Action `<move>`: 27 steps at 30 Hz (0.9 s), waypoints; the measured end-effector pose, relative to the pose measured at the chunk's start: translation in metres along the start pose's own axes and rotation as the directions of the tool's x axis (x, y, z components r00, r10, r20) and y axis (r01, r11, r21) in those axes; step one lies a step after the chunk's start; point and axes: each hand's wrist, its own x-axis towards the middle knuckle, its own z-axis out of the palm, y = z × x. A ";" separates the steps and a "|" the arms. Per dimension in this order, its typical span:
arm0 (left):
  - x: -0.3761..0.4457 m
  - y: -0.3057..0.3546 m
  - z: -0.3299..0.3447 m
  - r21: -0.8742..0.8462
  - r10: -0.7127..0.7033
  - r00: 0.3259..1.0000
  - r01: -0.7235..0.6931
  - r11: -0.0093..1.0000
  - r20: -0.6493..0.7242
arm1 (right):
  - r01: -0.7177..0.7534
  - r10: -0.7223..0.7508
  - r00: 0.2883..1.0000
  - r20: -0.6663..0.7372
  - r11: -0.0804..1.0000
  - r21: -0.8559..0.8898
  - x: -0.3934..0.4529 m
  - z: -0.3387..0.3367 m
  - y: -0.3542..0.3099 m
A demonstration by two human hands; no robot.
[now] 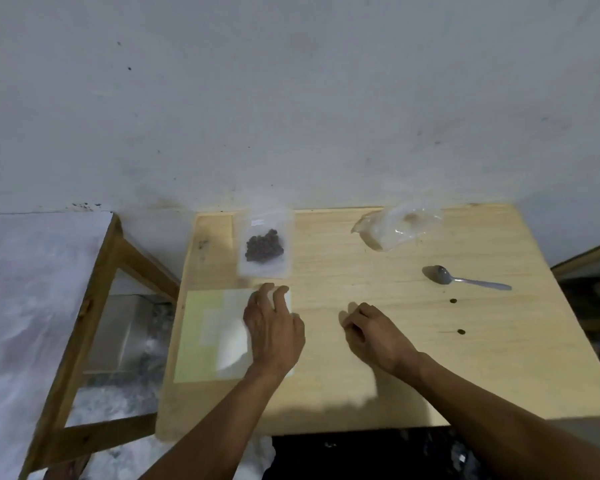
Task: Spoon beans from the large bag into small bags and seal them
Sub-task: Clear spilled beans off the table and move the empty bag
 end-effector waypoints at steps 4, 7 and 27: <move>-0.015 0.037 0.029 -0.063 0.206 0.976 -0.202 0.977 0.075 | -0.279 0.288 0.956 -0.046 0.949 0.150 -0.037 -0.021 0.024; -0.017 0.061 0.046 -0.050 0.310 0.941 -0.306 0.951 0.134 | -0.462 0.515 0.837 -0.183 0.845 0.269 -0.057 -0.040 0.053; -0.029 0.103 0.086 0.099 0.222 0.968 -0.234 0.967 0.117 | -0.412 0.405 0.910 -0.093 0.907 -0.090 -0.051 -0.086 0.150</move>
